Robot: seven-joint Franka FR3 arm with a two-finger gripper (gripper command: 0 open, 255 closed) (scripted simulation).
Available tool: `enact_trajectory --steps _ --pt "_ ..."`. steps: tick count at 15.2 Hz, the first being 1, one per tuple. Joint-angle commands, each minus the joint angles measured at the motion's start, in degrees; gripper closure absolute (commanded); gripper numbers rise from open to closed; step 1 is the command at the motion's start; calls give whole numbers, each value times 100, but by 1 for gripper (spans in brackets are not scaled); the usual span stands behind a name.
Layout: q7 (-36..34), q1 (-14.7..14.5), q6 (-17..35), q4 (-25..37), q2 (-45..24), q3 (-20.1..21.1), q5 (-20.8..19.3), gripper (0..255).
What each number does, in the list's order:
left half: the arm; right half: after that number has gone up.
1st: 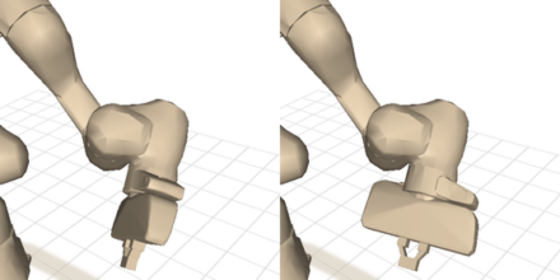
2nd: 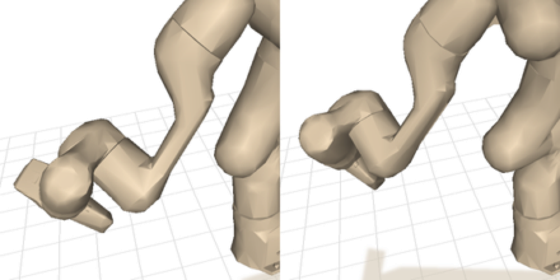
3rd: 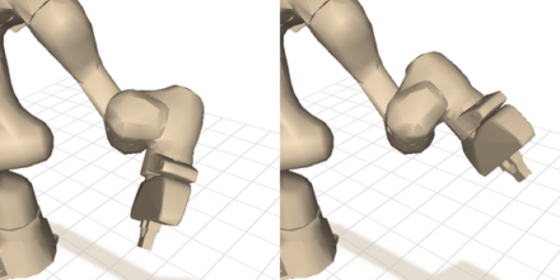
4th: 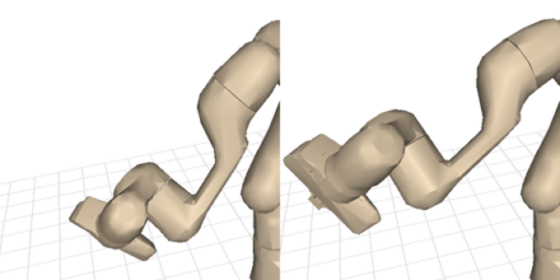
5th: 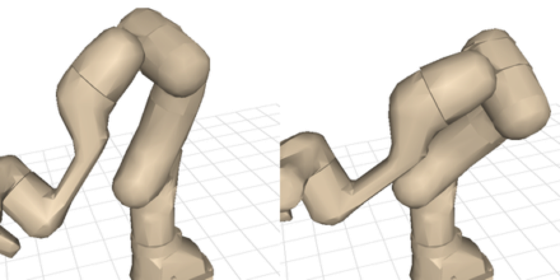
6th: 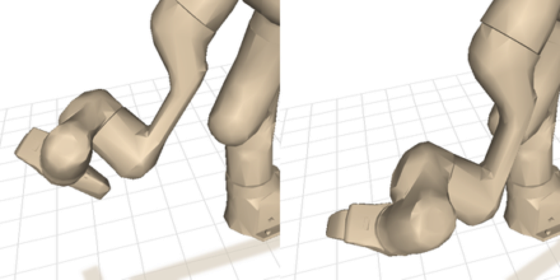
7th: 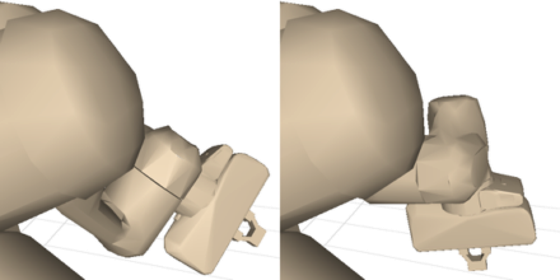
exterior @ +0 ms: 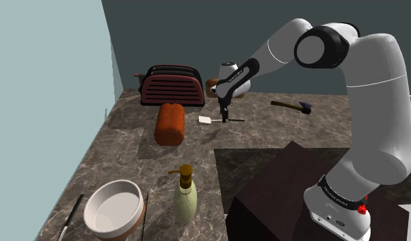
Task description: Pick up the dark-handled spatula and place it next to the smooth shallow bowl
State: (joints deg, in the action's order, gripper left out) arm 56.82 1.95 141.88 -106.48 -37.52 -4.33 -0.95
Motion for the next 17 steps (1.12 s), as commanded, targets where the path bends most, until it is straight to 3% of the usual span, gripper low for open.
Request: enact_trajectory --steps 1,9,10,17 --pt "5 8 78 12 -88 3 3 0" --pt "5 8 77 13 -88 3 3 0" --pt "5 8 77 13 -88 3 3 255" --pt "5 8 76 13 -88 3 3 255"
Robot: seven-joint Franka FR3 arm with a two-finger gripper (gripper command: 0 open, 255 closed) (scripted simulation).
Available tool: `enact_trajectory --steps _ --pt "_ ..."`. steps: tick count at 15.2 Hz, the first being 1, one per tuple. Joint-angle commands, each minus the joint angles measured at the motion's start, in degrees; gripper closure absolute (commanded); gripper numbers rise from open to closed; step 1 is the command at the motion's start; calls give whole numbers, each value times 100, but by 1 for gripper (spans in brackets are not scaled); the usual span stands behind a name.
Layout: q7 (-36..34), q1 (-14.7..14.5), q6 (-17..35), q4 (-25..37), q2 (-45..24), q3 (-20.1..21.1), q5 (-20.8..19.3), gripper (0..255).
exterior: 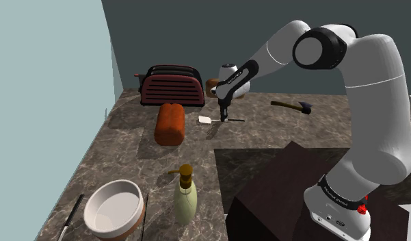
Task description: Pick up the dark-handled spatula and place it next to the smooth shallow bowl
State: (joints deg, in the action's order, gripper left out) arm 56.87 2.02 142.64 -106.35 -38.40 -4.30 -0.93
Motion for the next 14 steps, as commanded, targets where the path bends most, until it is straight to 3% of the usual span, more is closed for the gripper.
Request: enact_trajectory --steps 1,14 --pt "0 0 0 0 0 0 0 255" --pt "12 -28 -608 -108 718 -31 -32 255"
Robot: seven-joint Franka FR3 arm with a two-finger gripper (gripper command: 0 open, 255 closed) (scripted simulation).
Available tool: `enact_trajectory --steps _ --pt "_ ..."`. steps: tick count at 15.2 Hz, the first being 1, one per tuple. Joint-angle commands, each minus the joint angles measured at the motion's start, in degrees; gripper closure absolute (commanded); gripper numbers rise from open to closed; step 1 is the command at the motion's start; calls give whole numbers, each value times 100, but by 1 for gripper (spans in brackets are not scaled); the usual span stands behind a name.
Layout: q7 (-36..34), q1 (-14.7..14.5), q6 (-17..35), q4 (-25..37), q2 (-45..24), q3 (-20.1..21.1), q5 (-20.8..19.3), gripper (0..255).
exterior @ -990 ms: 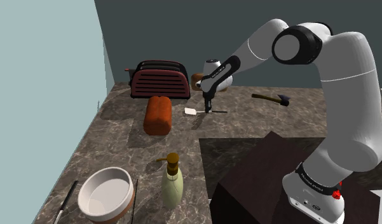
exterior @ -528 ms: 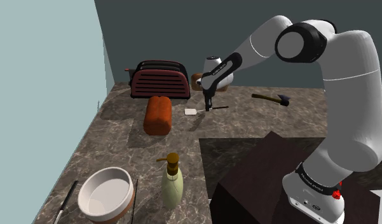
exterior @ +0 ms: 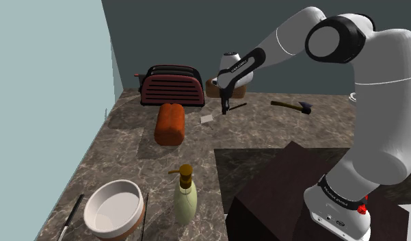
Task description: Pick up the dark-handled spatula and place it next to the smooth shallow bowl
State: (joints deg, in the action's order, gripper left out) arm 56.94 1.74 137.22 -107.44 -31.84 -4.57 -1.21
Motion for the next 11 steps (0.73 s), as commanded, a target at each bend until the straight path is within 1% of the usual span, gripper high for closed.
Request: enact_trajectory --steps 1,11 --pt "6 -2 -121 2 117 -5 -6 255" --pt "15 -21 -696 65 629 -25 -32 255"
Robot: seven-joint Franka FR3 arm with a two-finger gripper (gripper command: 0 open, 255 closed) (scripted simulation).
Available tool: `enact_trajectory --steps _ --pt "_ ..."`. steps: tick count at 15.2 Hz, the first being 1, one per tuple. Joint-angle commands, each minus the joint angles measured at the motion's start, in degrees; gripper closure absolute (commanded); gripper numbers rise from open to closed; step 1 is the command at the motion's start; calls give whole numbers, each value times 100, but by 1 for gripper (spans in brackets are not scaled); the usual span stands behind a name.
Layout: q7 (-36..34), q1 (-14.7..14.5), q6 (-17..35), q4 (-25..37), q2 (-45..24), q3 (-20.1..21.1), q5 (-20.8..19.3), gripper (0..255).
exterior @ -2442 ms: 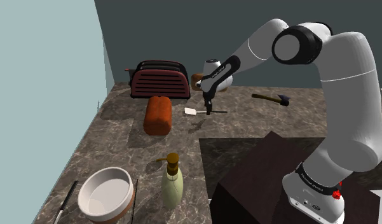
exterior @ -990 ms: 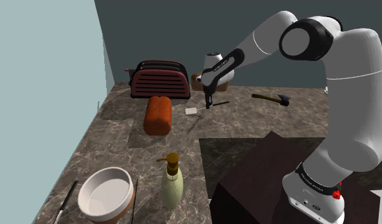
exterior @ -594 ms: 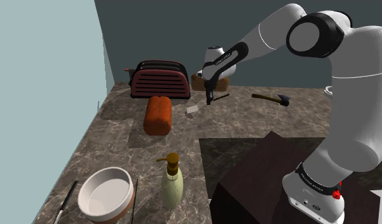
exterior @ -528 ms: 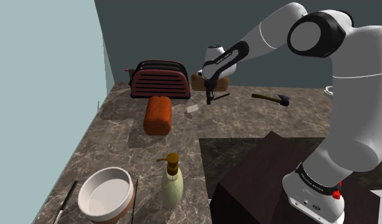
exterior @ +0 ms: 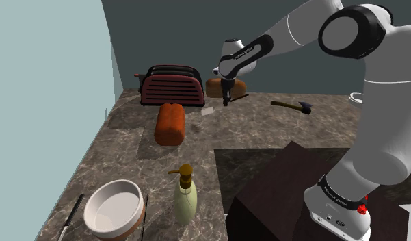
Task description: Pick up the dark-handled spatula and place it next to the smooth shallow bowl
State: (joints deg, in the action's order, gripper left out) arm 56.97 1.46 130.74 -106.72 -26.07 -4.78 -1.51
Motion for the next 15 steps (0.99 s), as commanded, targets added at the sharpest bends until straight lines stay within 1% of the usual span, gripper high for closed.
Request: enact_trajectory --steps 1,7,15 --pt "13 5 -107 4 100 -7 -4 255" --pt "19 -3 -424 94 328 -14 -16 255" --pt "-993 -702 -472 56 368 266 -105 255"
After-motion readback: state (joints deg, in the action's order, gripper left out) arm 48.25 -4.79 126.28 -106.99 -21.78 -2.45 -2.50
